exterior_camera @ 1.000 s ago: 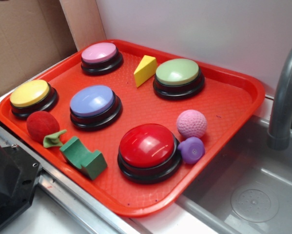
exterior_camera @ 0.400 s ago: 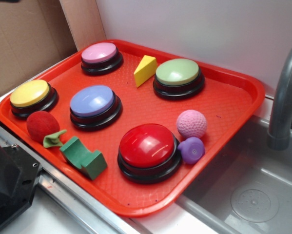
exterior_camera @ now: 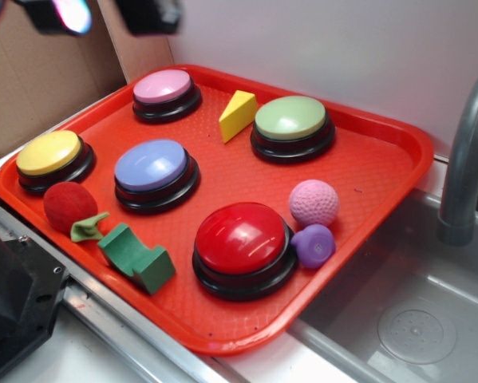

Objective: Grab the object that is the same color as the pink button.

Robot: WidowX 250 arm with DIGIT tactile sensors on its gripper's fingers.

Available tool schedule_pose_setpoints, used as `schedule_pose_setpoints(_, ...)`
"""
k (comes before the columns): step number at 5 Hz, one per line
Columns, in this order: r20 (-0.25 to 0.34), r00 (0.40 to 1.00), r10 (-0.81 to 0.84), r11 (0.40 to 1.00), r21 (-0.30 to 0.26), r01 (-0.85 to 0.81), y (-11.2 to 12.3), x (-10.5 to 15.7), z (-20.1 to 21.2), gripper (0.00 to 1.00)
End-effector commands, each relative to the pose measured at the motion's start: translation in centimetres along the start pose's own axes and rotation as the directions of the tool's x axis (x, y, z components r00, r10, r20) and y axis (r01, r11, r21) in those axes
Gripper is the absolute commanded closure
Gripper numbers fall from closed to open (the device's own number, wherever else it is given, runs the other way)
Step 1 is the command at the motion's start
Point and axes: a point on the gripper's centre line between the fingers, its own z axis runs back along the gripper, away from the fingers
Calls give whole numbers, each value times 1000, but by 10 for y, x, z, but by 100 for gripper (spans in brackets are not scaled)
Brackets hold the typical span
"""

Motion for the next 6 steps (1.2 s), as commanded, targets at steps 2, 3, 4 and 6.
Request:
schedule_pose_setpoints(2,50,996,77,997,-12,-76,-73,24,-92,0)
schedule_pose_setpoints(3,99,995,29,999,13,-30,-80,23,-120,0)
schedule_pose_setpoints(4,129,991,-18,1000,5,17,-87,24,-133,0)
schedule_pose_setpoints(6,102,992,-70,997,17,69,-90,27,-155,0)
